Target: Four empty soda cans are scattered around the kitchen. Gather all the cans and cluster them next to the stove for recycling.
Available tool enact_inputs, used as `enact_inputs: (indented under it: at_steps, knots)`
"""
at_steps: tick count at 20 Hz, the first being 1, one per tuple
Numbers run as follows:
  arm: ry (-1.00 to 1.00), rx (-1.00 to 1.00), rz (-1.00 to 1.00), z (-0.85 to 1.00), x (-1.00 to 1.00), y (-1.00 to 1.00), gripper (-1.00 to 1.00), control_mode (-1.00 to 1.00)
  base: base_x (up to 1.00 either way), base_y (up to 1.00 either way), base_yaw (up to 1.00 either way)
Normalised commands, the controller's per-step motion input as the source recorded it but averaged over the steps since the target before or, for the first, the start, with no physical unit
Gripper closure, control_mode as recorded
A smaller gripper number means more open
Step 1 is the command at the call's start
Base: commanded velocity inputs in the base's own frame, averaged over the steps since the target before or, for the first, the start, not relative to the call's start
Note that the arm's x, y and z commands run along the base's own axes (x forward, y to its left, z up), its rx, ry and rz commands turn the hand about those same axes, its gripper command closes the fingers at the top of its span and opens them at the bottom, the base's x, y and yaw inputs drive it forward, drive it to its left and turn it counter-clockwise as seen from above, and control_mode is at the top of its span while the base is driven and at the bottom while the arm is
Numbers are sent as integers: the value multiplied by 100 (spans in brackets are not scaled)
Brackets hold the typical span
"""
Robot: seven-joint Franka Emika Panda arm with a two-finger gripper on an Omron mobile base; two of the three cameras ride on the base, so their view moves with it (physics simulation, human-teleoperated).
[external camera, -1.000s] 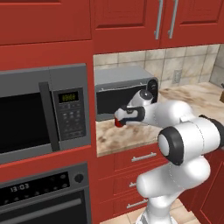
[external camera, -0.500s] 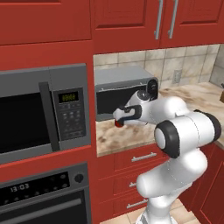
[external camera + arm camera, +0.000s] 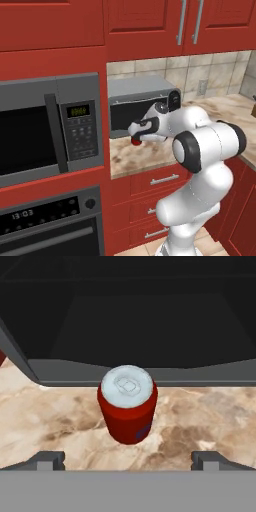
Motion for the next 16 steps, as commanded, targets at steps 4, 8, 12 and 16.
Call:
enact_inputs:
  at_steps: [4, 8, 12, 16]
  knots:
    - [0, 0, 0, -10, 19, 0, -100, -100, 0, 0, 0]
    - [0, 0, 0, -15, 19, 0, -100, -100, 0, 0, 0]
    - [0, 0, 0, -13, 22, 1, -100, -100, 0, 0, 0]
    - [0, 0, 0, -7, 16, 0, -100, -100, 0, 0, 0]
